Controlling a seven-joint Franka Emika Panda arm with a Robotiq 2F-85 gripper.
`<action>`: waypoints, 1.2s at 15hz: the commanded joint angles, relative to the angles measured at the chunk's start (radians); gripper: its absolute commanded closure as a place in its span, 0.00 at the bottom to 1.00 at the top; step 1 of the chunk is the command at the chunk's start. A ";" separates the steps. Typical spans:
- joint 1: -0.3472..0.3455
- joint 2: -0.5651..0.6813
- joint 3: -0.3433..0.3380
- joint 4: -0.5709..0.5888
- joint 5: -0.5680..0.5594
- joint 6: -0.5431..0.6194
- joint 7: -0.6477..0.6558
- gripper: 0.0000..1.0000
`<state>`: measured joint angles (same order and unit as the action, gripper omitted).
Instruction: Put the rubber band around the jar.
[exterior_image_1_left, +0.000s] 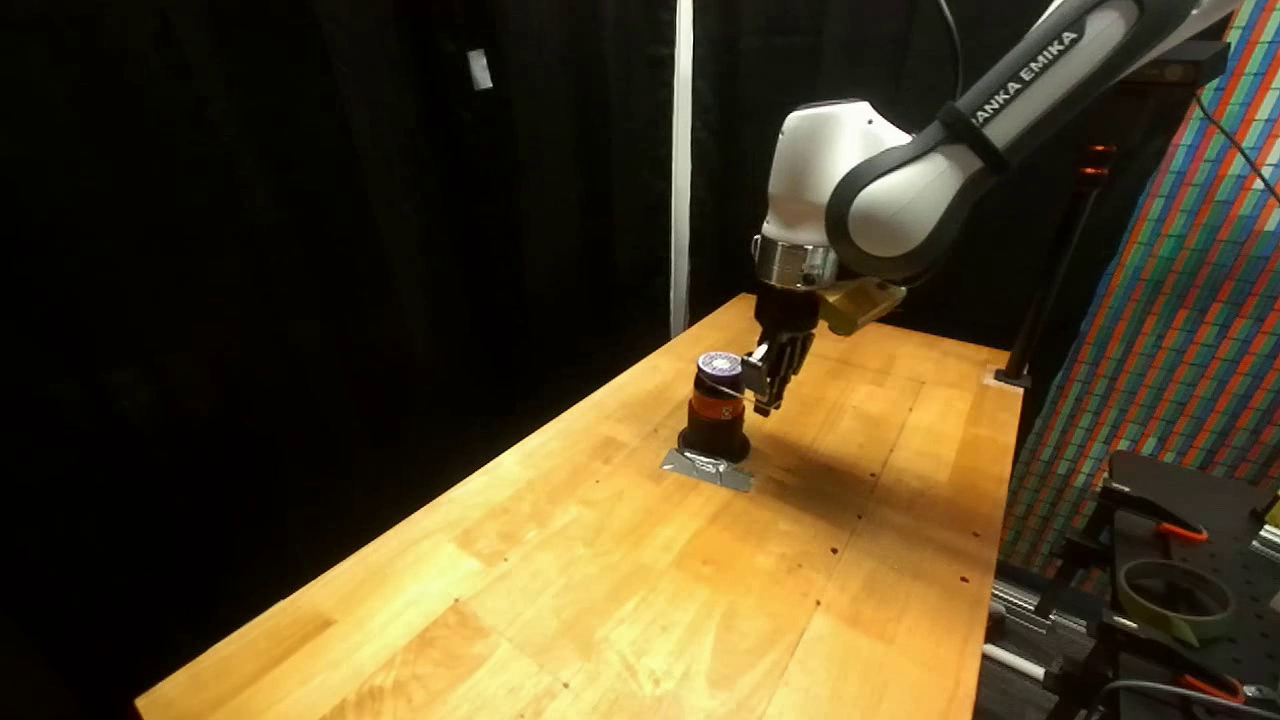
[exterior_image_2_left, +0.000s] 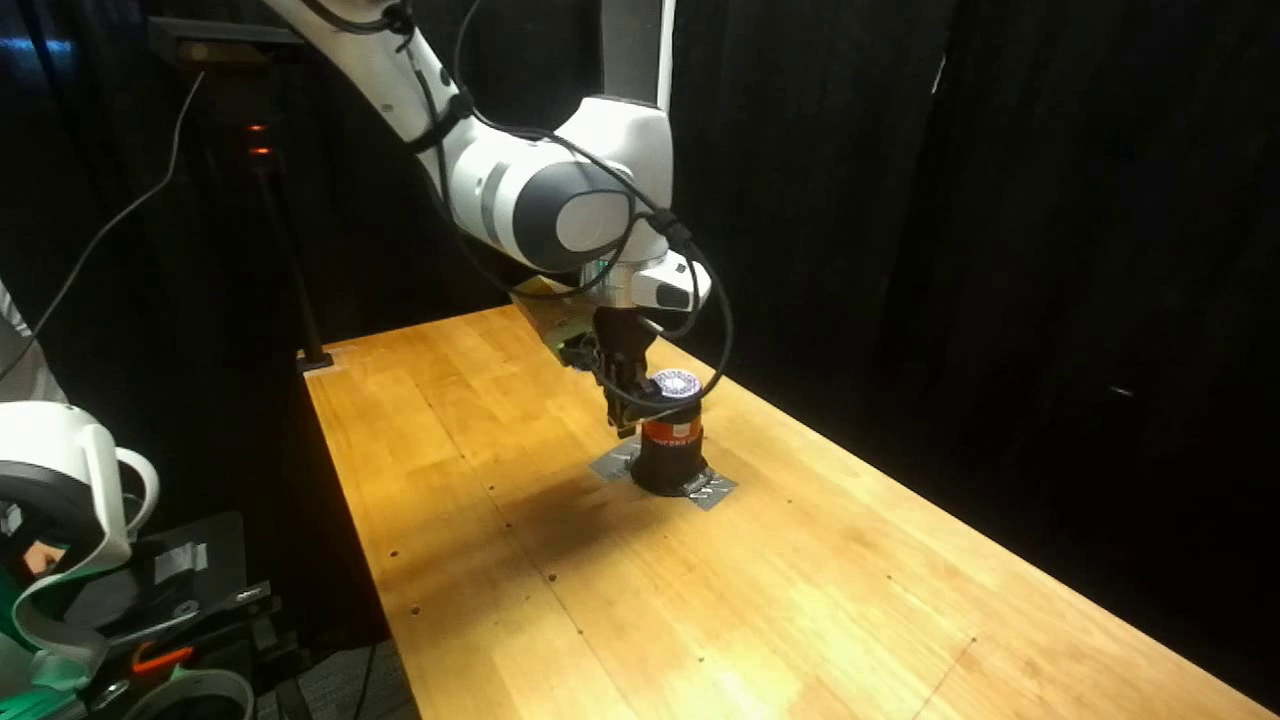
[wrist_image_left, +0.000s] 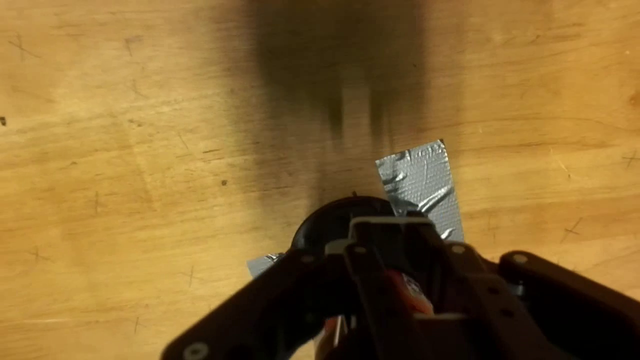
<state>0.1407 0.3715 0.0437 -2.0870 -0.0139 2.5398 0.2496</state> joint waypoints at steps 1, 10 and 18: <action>0.085 -0.126 -0.055 -0.206 -0.081 0.247 0.202 0.96; 0.583 -0.047 -0.674 -0.166 -0.609 0.505 0.898 0.91; 1.074 0.071 -1.103 -0.204 -0.890 0.479 1.403 0.93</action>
<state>1.0835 0.3908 -0.9525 -2.2773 -0.8408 3.0221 1.5102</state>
